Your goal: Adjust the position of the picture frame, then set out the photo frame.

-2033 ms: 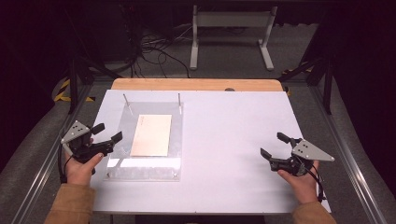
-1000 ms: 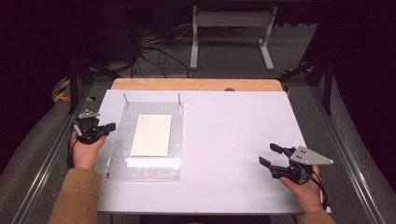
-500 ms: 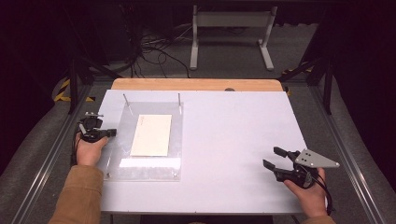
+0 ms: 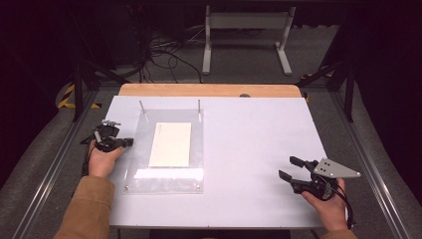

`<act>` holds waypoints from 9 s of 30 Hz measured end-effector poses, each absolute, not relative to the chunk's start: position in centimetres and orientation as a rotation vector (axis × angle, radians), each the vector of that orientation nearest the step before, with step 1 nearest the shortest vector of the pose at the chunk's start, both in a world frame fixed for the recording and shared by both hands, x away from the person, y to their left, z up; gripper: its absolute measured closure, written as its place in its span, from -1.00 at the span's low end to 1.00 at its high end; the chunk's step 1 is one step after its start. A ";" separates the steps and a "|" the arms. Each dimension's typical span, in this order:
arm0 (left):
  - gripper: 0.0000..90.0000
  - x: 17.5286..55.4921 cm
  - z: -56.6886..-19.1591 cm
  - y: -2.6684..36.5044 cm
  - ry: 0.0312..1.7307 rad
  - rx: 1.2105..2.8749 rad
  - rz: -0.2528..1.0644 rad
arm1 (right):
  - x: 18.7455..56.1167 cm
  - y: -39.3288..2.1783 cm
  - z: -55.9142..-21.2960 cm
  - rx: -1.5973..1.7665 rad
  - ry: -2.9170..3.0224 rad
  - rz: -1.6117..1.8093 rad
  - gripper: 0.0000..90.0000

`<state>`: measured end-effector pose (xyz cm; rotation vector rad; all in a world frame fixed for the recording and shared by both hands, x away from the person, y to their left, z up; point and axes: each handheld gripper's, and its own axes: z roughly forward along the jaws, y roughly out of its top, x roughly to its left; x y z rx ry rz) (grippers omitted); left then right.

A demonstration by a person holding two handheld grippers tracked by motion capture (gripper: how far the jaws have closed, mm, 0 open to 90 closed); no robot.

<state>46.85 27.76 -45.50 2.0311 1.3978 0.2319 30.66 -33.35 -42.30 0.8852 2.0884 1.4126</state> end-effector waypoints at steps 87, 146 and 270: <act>0.54 41.4 -44.0 16.3 0.874 2.196 0.143 | 32.5 -23.4 -42.8 0.199 2.946 0.799 0.85; 0.45 40.9 -44.4 15.8 0.869 2.197 0.132 | 42.2 -26.9 -44.1 0.938 2.399 0.933 0.80; -0.11 34.0 -44.6 14.9 0.302 2.096 0.479 | 55.3 -27.6 -43.9 1.529 2.090 1.478 0.84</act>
